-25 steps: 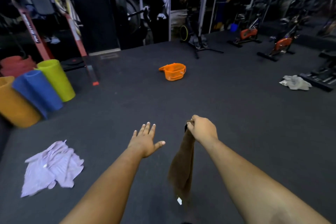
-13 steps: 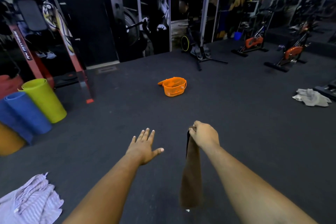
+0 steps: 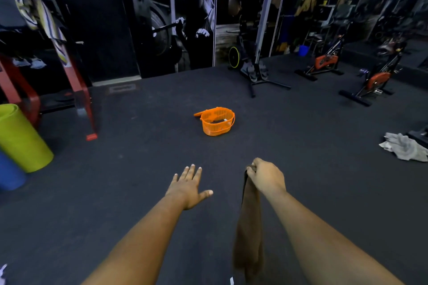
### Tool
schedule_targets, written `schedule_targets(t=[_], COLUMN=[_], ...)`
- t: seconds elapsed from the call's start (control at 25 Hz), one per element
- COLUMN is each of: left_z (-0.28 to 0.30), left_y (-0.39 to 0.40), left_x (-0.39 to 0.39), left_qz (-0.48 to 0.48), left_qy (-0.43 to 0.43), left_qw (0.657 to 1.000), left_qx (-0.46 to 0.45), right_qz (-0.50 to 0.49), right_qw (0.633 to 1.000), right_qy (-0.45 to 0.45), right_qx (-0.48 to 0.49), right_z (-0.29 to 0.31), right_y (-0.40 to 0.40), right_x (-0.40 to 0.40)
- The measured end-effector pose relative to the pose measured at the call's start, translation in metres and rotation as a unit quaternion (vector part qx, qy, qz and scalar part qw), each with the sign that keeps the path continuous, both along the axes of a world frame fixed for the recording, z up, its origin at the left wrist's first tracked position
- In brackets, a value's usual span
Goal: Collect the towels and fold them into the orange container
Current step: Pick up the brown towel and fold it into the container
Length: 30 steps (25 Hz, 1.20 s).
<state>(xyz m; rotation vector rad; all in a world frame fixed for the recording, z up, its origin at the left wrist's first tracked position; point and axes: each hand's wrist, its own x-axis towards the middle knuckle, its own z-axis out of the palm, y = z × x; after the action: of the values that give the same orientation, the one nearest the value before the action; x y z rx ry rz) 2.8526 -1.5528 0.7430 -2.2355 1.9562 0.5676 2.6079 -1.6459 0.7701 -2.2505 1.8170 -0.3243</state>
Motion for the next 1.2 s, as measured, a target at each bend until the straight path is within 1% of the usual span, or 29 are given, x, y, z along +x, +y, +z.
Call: schedule_targets(t=[0.24,0.44,0.6,0.68,0.76,0.84,0.96,1.2], left_z=[0.016,0.011,0.009,0.011,0.013,0.009,-0.002,-0.021], left_y=[-0.151,-0.291,-0.387,-0.434,-0.481,-0.523,-0.588,-0.74], left_x=[0.033,0.041,0.041,0.041,0.044,0.048,0.061,0.102], left_qz=[-0.014,-0.006,0.016,0.023,0.038,0.047,0.049,0.048], left_qy=[0.003,-0.01,-0.018,-0.024,-0.011,-0.007,-0.008,0.011], left_qw=[1.0,1.0,1.0,0.999,0.999,0.999,0.999,0.999], left_qx=[0.004,-0.004,-0.001,-0.005,-0.007,-0.006,-0.005,-0.017], right_qz=[-0.031,-0.018,0.029,0.05,0.073,0.088,0.106,0.088], right_qw=[0.999,0.999,0.991,0.981,0.969,0.96,0.958,0.971], right_qy=[-0.018,-0.051,-0.131,-0.185,-0.234,-0.261,-0.26,-0.219], right_qx=[-0.002,-0.007,0.001,0.019,0.033,0.044,0.05,0.049], right_z=[0.009,-0.002,-0.005,-0.002,0.003,0.004,0.003,-0.01], right_y=[-0.14,-0.28,-0.385,-0.437,-0.489,-0.536,-0.603,-0.75], right_x=[0.025,0.035,0.044,0.048,0.057,0.066,0.08,0.115])
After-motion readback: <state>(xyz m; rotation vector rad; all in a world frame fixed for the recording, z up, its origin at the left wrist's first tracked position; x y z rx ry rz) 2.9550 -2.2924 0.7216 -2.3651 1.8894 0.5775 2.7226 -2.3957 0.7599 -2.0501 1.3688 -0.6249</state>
